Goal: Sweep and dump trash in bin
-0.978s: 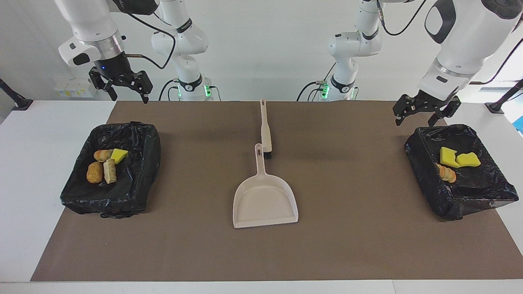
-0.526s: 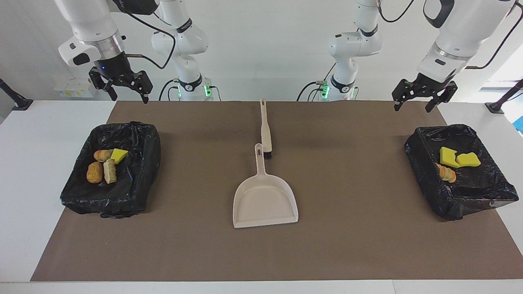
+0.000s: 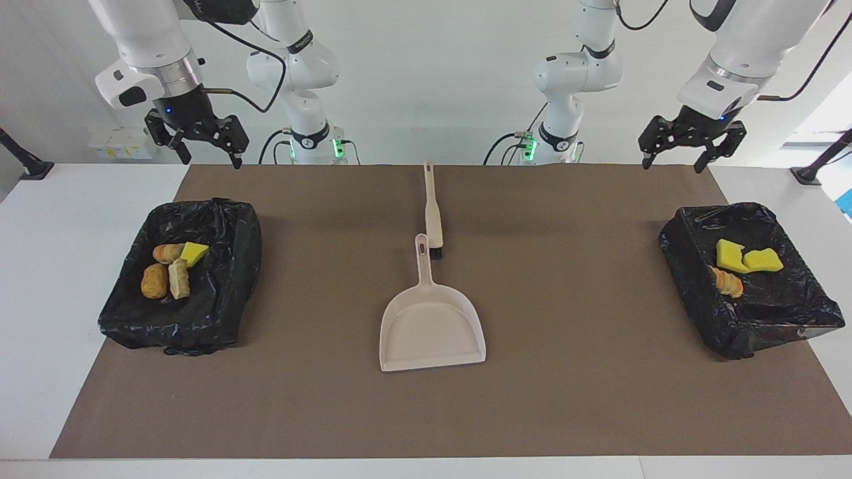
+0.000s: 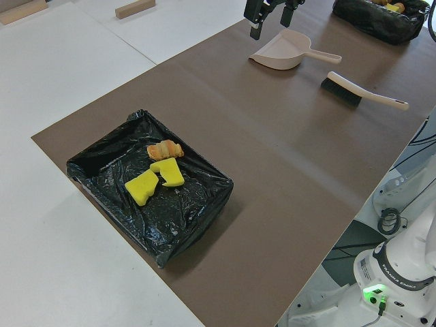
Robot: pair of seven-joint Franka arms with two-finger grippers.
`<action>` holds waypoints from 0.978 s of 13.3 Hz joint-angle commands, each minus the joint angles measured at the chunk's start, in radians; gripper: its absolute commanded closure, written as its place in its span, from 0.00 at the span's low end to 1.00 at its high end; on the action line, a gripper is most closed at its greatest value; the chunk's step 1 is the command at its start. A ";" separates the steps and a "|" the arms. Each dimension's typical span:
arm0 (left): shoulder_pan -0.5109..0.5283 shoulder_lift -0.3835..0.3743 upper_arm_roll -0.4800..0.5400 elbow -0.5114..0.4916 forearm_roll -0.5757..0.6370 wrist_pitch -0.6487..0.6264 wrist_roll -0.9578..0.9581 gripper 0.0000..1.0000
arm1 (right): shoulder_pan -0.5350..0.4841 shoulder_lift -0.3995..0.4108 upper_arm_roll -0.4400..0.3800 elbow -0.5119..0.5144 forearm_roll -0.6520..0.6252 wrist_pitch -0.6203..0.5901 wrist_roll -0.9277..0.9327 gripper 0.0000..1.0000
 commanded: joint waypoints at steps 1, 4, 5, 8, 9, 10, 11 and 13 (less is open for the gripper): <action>0.016 -0.026 -0.005 -0.028 -0.014 0.002 0.015 0.00 | -0.007 -0.006 0.002 -0.002 0.018 -0.014 -0.025 0.00; 0.018 -0.018 -0.001 -0.013 -0.015 0.004 0.014 0.00 | -0.007 -0.006 0.002 -0.002 0.018 -0.014 -0.025 0.00; 0.018 -0.018 0.001 -0.013 -0.015 0.002 0.015 0.00 | -0.007 -0.006 0.002 -0.002 0.018 -0.014 -0.025 0.00; 0.018 -0.018 0.001 -0.013 -0.017 0.001 0.014 0.00 | -0.007 -0.006 0.002 -0.002 0.018 -0.014 -0.025 0.00; 0.019 -0.018 0.002 -0.013 -0.017 0.001 0.014 0.00 | -0.007 -0.006 0.002 -0.002 0.018 -0.014 -0.025 0.00; 0.019 -0.018 0.002 -0.013 -0.017 -0.001 0.014 0.00 | -0.007 -0.006 0.002 -0.002 0.018 -0.014 -0.025 0.00; 0.019 -0.018 0.002 -0.013 -0.015 -0.001 0.014 0.00 | -0.007 -0.006 0.002 -0.002 0.018 -0.014 -0.025 0.00; 0.019 -0.018 0.002 -0.013 -0.015 0.007 0.012 0.00 | -0.007 -0.006 0.002 -0.002 0.018 -0.014 -0.025 0.00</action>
